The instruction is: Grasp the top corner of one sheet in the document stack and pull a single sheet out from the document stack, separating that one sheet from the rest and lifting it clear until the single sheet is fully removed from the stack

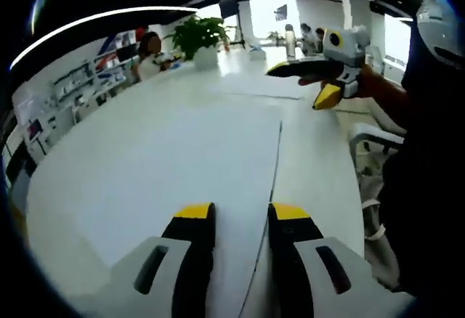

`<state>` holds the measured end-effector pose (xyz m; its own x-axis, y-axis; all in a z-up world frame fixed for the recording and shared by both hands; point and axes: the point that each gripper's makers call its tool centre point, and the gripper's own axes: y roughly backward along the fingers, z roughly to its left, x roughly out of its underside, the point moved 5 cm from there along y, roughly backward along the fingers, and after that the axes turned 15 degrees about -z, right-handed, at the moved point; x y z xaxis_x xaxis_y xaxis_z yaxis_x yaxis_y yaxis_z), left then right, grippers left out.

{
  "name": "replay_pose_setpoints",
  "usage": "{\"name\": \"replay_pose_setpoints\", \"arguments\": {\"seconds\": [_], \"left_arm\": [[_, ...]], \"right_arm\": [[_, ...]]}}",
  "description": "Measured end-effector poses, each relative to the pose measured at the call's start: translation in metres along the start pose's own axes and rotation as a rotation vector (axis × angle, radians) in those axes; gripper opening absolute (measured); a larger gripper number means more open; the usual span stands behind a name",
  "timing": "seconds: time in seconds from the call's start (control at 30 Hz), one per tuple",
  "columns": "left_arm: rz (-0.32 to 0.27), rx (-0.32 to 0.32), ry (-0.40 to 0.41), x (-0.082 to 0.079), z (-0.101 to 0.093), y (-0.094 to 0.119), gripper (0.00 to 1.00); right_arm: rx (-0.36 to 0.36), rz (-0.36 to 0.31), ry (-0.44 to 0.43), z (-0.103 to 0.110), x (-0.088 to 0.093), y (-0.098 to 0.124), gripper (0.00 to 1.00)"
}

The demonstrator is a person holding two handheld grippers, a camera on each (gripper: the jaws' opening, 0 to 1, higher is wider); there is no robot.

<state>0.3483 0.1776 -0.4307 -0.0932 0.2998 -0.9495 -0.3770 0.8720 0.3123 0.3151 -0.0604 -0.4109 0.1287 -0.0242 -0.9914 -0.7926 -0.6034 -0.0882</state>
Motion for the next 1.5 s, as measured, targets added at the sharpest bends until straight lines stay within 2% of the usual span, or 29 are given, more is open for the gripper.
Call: {"name": "replay_pose_setpoints", "arguments": {"seconds": [0.1,0.2,0.33,0.63,0.8,0.93,1.1,1.2,1.3,1.4,1.5], "left_arm": [[-0.034,0.024,0.086,0.0,0.004,0.001,0.3],[-0.045,0.044,0.104,0.001,0.008,0.002,0.3],[-0.067,0.064,0.169,0.001,0.011,0.002,0.29],[-0.106,0.083,0.223,0.002,0.013,0.003,0.28],[-0.105,0.083,0.22,0.002,0.012,0.003,0.28],[-0.108,0.082,0.23,0.002,0.012,0.003,0.27],[-0.121,0.085,0.245,0.003,0.012,0.002,0.26],[-0.122,0.084,0.244,0.003,0.012,0.003,0.26],[-0.121,0.084,0.241,0.003,0.012,0.003,0.26],[-0.125,0.086,0.242,0.003,0.012,0.003,0.26],[-0.131,0.085,0.241,0.003,0.012,0.003,0.26]], "right_arm": [[0.024,-0.004,-0.002,-0.009,-0.003,0.003,0.8],[0.037,-0.002,0.008,-0.015,-0.005,0.005,0.8],[0.057,0.004,-0.005,-0.024,-0.003,0.009,0.79],[0.064,0.011,0.007,-0.023,-0.002,0.009,0.79],[0.07,0.008,0.05,-0.021,-0.002,0.005,0.72],[0.095,-0.01,0.161,-0.021,-0.009,0.001,0.68],[0.127,-0.005,0.444,-0.019,-0.016,-0.006,0.65],[0.129,-0.001,0.538,-0.015,-0.018,-0.012,0.66],[0.091,0.038,0.633,-0.008,-0.014,-0.018,0.66],[0.074,0.03,0.739,-0.002,-0.017,-0.024,0.67],[0.051,0.013,0.886,0.007,-0.022,-0.032,0.65]]}}
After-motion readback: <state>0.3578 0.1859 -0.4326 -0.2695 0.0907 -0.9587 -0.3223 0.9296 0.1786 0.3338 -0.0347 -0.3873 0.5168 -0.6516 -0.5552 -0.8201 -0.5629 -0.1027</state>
